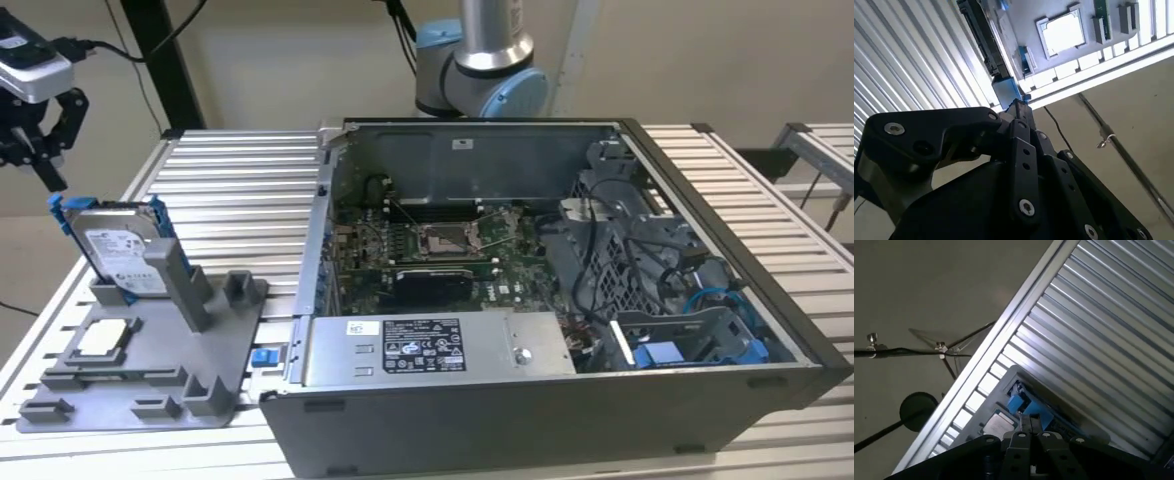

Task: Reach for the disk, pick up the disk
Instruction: 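Pick up the disk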

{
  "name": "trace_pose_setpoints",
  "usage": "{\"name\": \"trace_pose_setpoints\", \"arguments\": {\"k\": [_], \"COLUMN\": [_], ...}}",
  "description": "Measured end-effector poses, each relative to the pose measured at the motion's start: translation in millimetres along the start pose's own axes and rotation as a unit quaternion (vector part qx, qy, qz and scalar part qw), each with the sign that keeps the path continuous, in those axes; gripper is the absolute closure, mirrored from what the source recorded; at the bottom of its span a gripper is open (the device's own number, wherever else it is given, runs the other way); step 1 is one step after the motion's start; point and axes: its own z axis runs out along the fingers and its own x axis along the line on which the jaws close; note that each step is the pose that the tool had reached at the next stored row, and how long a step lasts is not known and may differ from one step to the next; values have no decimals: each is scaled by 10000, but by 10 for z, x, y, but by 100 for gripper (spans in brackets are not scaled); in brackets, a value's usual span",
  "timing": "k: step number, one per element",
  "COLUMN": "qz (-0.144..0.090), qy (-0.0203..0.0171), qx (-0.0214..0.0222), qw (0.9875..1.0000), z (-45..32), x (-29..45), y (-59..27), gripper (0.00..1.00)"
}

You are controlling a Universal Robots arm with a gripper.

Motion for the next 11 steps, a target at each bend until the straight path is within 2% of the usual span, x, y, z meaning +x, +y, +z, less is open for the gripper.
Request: {"name": "trace_pose_setpoints", "arguments": {"k": [5,11], "qz": [-392,-787], "qy": [5,9], "qx": [6,12], "qw": [9992,9969], "z": [0,-1], "x": [0,-3], "y": [0,-1], "gripper": [100,100]}}
